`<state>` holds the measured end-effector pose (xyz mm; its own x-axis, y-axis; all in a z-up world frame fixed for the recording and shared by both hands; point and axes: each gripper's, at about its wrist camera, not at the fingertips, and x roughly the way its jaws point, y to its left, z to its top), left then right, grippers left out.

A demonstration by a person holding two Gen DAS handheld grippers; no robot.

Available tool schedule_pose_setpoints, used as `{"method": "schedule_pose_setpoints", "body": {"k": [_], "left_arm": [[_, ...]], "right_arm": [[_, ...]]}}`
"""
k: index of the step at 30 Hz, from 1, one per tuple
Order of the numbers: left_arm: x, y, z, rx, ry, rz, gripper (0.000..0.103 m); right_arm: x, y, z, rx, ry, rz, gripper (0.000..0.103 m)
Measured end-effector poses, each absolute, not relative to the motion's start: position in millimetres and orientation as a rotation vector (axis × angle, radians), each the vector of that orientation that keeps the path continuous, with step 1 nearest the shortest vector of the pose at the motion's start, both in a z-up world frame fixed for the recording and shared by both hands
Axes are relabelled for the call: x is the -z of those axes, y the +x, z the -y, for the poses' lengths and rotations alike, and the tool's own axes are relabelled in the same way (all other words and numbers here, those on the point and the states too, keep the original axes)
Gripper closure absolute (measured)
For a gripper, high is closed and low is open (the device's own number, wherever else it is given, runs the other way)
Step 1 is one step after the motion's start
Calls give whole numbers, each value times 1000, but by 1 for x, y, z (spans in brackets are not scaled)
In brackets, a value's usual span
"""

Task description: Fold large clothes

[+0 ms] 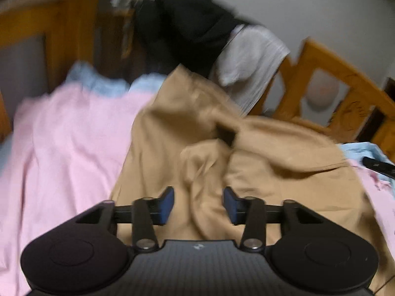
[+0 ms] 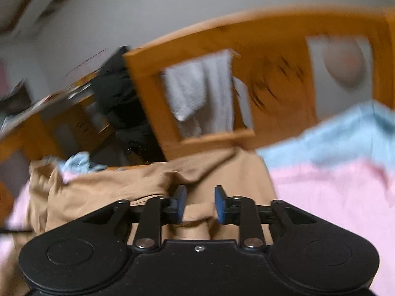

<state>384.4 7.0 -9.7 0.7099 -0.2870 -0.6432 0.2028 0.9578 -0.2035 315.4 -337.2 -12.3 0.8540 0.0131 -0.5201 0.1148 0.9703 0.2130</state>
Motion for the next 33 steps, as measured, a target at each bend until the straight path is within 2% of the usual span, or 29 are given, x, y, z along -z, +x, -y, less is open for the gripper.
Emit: {"method": "schedule_pose_setpoints", "body": {"k": [5, 11, 12, 13, 14, 17, 21, 24, 25, 27, 28, 32, 33], "left_arm": [[-14, 397, 39, 464, -83, -589, 54], [0, 472, 84, 397, -19, -633, 55], [6, 484, 83, 331, -6, -660, 70], [11, 489, 78, 292, -29, -674, 80], [16, 493, 66, 249, -87, -685, 93], [34, 493, 27, 170, -245, -711, 101], [60, 481, -7, 216, -377, -726, 100], [48, 469, -17, 220, -388, -676, 100], [40, 464, -15, 242, -345, -643, 97], [25, 459, -6, 274, -264, -591, 77], [18, 458, -1, 298, -238, -570, 76], [13, 476, 17, 223, -193, -604, 76], [17, 484, 15, 169, -195, -628, 86]], "right_arm": [[2, 316, 280, -102, -26, -501, 76], [14, 358, 244, -133, -71, -529, 76], [18, 364, 244, -115, -74, -541, 76], [20, 368, 246, -95, -69, -557, 76], [24, 372, 250, -75, -51, -578, 80], [39, 375, 264, -24, 19, -634, 89], [62, 364, 271, -30, 50, -648, 90], [50, 361, 271, -23, 56, -605, 90], [43, 359, 272, -18, 58, -577, 89], [29, 363, 273, -15, 40, -520, 81], [24, 369, 274, -8, 31, -509, 78], [26, 404, 280, 35, 72, -571, 76], [33, 413, 283, 63, 87, -616, 77]]}}
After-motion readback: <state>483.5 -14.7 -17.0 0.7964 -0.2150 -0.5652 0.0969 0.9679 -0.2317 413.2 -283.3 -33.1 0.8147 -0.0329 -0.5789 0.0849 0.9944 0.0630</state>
